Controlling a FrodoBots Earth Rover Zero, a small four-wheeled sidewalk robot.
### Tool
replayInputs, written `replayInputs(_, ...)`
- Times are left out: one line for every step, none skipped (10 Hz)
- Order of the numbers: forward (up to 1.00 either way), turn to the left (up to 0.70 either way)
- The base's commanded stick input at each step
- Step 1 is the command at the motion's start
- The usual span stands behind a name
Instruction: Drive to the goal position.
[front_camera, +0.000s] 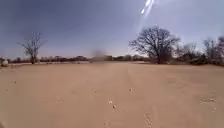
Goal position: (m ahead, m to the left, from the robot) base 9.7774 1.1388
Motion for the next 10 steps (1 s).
replayInputs(1.0, 0.0)
replayInputs(1.0, 0.0)
replayInputs(1.0, 0.0)
replayInputs(1.0, 0.0)
replayInputs(1.0, 0.0)
replayInputs(1.0, 0.0)
replayInputs(1.0, 0.0)
replayInputs(1.0, 0.0)
replayInputs(1.0, 0.0)
replayInputs(1.0, 0.0)
